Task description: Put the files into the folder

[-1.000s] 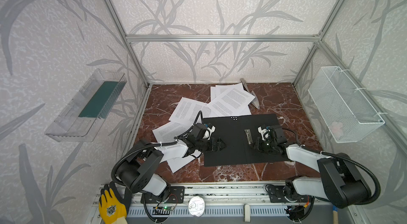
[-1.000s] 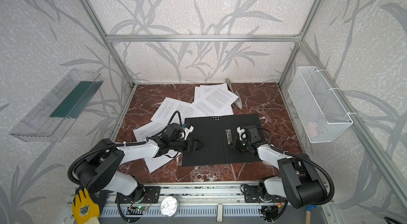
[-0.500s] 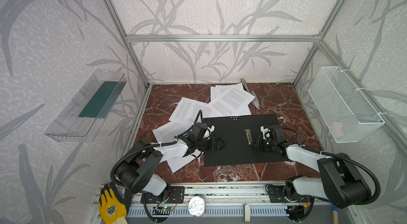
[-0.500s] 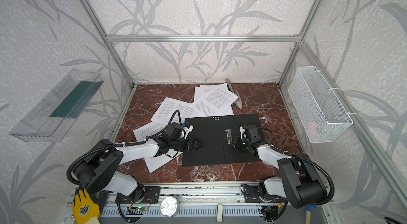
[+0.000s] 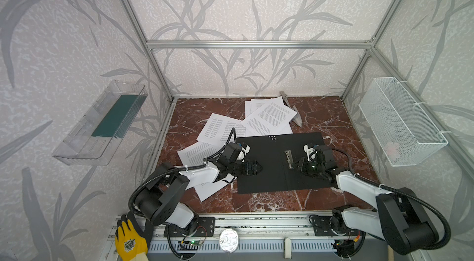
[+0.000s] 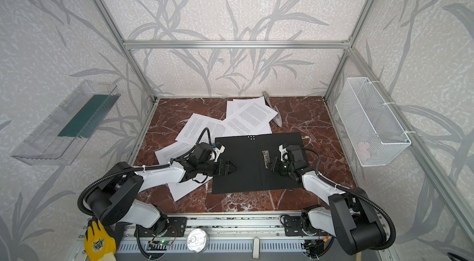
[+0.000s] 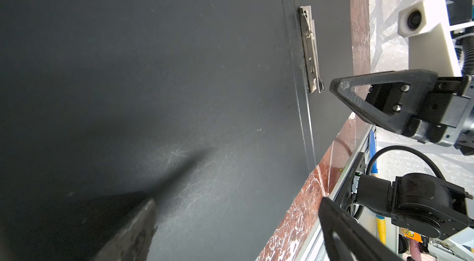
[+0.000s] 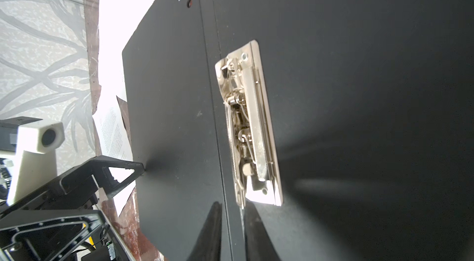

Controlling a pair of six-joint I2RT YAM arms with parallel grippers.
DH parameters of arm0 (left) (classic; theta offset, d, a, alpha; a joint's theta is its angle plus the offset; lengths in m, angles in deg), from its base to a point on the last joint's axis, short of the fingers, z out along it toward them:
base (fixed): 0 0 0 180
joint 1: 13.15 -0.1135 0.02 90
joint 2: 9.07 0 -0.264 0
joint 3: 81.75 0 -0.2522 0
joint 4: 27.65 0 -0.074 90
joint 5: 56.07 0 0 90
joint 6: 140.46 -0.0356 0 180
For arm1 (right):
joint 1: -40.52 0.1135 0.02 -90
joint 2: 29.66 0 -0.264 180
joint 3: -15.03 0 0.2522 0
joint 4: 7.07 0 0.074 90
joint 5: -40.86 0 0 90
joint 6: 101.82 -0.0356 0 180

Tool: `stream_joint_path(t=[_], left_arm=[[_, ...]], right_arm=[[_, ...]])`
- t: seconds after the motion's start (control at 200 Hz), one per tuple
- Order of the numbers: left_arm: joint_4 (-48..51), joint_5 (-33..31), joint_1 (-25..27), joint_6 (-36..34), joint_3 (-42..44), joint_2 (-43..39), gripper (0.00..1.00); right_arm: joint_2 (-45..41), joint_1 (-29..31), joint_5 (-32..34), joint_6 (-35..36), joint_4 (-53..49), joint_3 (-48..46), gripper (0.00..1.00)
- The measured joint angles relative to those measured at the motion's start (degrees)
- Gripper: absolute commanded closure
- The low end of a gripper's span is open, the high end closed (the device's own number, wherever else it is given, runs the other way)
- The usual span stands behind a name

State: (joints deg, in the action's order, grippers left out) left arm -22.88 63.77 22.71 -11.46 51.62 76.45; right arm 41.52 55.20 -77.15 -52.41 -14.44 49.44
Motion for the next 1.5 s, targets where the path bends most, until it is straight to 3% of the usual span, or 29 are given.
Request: stream_joint_path(t=[0.305,0.765,0.96,1.5], left_arm=[[0.0,0.0,0.0,0.0,0.0,0.0,0.01],[0.0,0.0,0.0,0.0,0.0,0.0,0.01],[0.1,-0.2,0.0,0.0,0.0,0.0,0.01],[0.8,-1.3,0.0,0.0,-0.5,0.0,0.01]], right_arm=[[5.6,0.8,-1.3,-0.3,3.7,0.1,0.84],[5.3,0.9,-0.5,-0.5,4.1,0.1,0.89],[5.3,1.0,-0.4,-0.1,4.1,0.1,1.0],[4.9,1.8,3.3,1.2,2.3,0.6,1.0]])
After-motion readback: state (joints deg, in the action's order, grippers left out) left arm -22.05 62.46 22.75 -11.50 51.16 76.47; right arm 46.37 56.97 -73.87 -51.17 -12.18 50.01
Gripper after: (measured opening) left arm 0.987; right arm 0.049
